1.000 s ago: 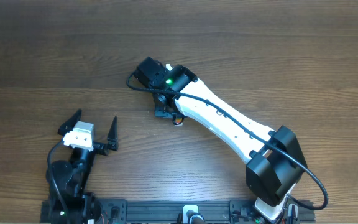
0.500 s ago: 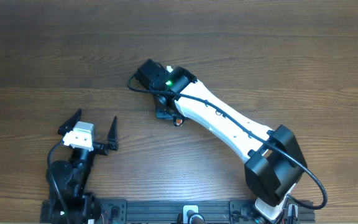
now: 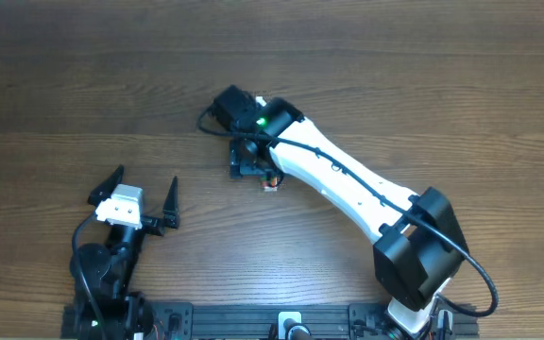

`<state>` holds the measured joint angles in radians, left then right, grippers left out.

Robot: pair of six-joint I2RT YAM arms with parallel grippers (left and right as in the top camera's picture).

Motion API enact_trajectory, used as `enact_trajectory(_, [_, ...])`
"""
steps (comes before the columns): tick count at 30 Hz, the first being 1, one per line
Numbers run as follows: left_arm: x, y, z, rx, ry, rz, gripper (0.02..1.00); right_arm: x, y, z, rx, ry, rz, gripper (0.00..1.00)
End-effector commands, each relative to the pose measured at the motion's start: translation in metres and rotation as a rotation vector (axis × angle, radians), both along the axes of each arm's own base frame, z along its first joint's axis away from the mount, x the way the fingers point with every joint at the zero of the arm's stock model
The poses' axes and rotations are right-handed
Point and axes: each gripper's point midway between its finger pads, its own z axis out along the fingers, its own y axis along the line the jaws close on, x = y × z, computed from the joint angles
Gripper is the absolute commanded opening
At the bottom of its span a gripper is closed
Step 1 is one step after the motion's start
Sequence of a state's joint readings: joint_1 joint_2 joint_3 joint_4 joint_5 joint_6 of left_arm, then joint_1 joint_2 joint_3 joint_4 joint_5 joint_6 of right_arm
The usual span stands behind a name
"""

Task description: Stack Cubes

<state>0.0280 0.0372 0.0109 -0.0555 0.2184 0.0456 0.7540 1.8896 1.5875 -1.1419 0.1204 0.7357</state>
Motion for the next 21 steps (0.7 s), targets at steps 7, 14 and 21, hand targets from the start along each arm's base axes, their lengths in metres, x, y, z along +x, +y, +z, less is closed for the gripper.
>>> enact_trajectory(7, [0.0,-0.003,-0.001,0.014,-0.003,-0.015,1.0,0.102,-0.133,0.157,0.079,-0.438,-0.034,0.993])
enact_trajectory(14, [0.0,-0.003,-0.001,0.014,-0.003,-0.015,0.998,0.057,-0.204,0.187,0.008,-0.562,-0.09,0.993])
enact_trajectory(21, [-0.001,-0.003,-0.001,0.014,-0.003,-0.015,1.0,0.01,-0.22,0.125,0.005,-0.672,-0.104,0.993])
